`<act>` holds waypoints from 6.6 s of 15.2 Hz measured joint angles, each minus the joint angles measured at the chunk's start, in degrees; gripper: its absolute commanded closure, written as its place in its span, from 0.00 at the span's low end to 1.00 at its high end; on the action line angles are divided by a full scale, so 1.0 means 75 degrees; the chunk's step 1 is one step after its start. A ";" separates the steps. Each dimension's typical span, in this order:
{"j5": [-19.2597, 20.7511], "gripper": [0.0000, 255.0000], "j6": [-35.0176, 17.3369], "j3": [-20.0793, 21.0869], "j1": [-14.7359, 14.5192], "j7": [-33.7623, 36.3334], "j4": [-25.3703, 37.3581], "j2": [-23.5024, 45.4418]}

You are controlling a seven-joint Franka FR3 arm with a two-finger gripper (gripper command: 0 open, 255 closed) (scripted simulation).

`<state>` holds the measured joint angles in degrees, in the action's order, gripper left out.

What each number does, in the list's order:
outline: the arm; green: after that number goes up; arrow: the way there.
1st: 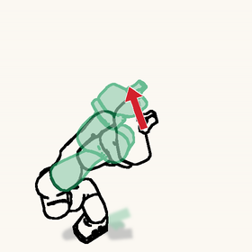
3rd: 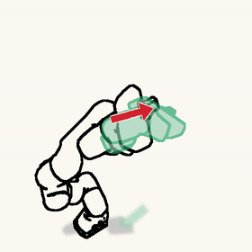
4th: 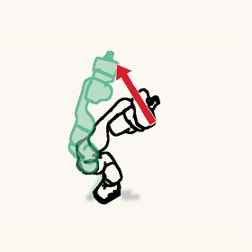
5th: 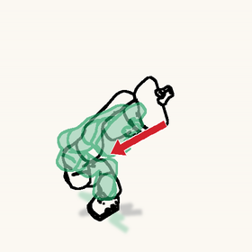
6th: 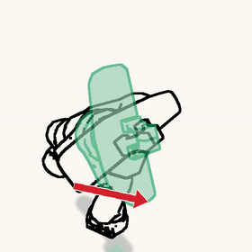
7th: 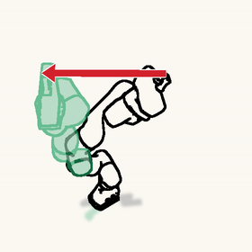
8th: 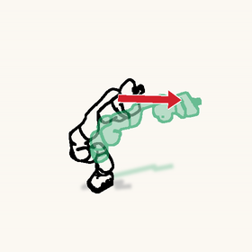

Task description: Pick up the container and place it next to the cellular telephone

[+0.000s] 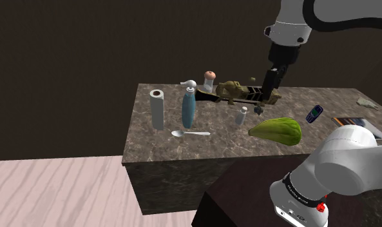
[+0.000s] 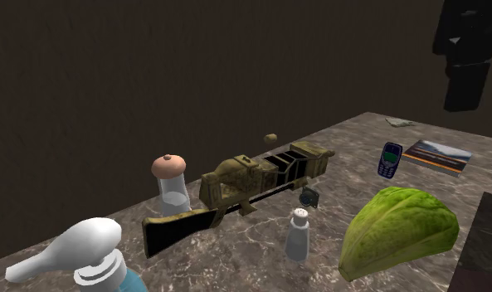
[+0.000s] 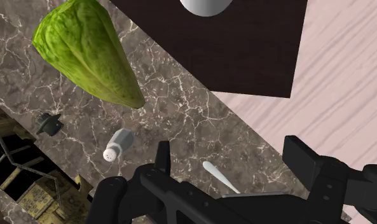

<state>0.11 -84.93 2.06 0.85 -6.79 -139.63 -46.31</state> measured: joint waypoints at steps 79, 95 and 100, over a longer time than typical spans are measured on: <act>0.1267 1.00 -0.4708 -0.0852 0.1022 -0.0713 0.5391 0.7969; 0.1169 1.00 -0.3107 -0.0837 0.1010 -0.0966 0.6851 0.7809; 0.1145 1.00 -0.2623 -0.0835 0.1009 -0.1040 0.7380 0.7851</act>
<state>8.69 -104.60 -4.20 8.42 -14.58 -84.28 12.57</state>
